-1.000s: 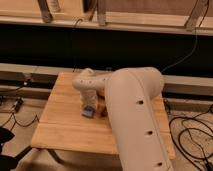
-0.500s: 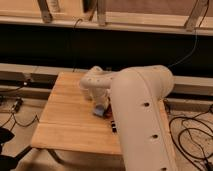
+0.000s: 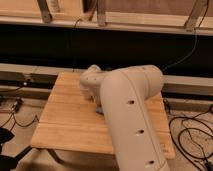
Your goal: Wipe the white sponge on the table
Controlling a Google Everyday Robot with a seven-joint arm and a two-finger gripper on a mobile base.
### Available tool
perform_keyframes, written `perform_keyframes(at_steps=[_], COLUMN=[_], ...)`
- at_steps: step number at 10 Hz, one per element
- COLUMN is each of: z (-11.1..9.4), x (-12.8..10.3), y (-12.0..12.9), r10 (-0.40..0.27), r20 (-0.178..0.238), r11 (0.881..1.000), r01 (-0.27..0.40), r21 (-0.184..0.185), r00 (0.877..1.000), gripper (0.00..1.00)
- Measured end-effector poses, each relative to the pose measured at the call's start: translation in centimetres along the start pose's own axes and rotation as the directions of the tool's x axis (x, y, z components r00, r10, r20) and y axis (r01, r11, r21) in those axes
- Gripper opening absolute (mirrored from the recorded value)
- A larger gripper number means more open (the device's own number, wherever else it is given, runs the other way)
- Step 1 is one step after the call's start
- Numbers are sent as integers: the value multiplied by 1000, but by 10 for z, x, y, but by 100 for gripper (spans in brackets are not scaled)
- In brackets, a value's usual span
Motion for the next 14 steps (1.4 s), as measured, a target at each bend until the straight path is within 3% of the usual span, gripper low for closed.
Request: perform_keyframes(at_steps=[3, 5, 7, 10, 12, 14], z=[-14, -23, -25, -14, -12, -14], x=[25, 48, 71, 87, 73, 50], y=[49, 52, 38, 3, -15, -15], r10=[-105, -159, -183, -149, -91, -41], r20=[19, 28, 23, -1, 12, 35], r11=[993, 986, 982, 989, 996, 998], r01=[106, 160, 184, 149, 91, 43], r21=[-43, -50, -45, -20, -13, -46], r00=[994, 987, 983, 989, 996, 999], gripper=[12, 12, 12, 12, 12, 12])
